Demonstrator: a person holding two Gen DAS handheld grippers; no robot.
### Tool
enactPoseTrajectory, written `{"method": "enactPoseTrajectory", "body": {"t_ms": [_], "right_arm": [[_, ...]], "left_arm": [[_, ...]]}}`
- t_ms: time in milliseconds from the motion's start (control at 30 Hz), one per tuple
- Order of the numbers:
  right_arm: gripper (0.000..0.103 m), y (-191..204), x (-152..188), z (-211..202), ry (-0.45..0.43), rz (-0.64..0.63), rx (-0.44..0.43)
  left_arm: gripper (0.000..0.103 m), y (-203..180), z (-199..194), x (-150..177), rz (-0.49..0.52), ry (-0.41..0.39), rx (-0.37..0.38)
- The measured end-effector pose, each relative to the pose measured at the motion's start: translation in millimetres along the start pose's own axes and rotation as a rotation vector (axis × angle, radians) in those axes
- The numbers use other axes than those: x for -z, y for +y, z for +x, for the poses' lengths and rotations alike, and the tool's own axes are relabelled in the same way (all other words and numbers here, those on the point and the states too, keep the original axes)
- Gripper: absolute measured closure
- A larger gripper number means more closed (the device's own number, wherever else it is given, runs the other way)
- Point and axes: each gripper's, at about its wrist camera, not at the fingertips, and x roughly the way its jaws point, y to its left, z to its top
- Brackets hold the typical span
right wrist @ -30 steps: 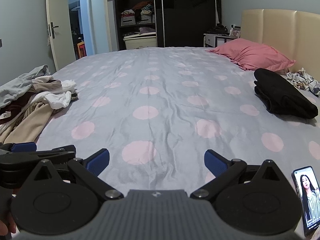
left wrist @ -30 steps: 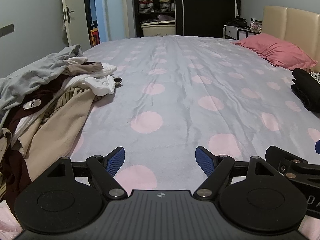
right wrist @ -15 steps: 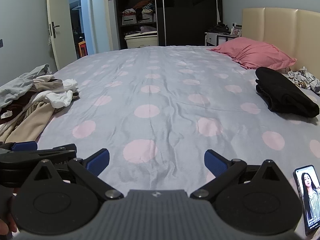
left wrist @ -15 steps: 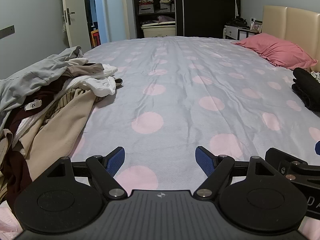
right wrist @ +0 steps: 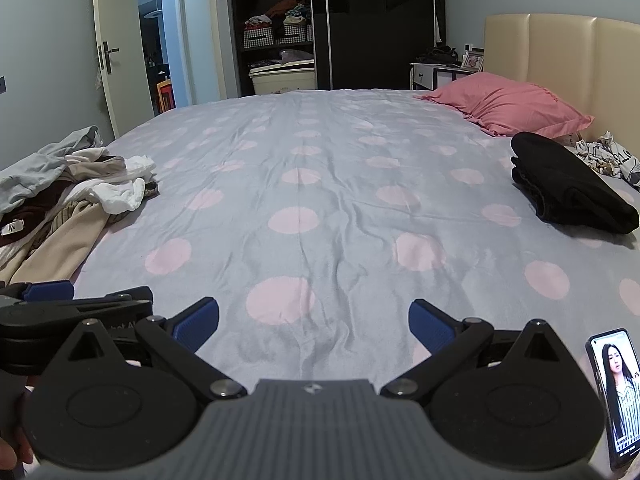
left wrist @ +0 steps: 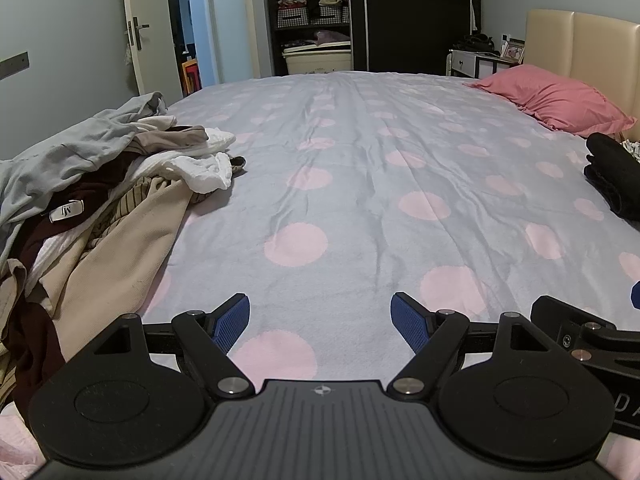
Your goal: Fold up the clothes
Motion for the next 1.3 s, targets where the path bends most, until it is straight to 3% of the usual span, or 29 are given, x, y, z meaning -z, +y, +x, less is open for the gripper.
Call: {"method": "enactPoseTrajectory", "body": {"t_ms": [300, 633, 867, 1000, 1300], "right_arm": [[0.001, -3, -1, -2, 0.001, -0.022, -0.025], [0.001, -16, -23, -4, 0.037, -0.093, -0.087], [0.001, -22, -51, 0, 0.093, -0.208, -0.153], [0.001, -22, -56, 9, 0.102, -0.273, -0.162], [0.001, -11, -48, 39, 0.178, -0.244, -0.192]], "left_arm": [[0.025, 3, 2, 0, 0.002, 0.019, 0.012], [0.027, 46, -4, -10, -0.006, 0.03, -0.039], [0.028, 122, -3, -40, -0.001, 0.06, -0.163], [0.035, 165, 4, -55, 0.026, 0.071, -0.246], [0.036, 191, 50, -55, 0.278, 0.016, -0.4]]}}
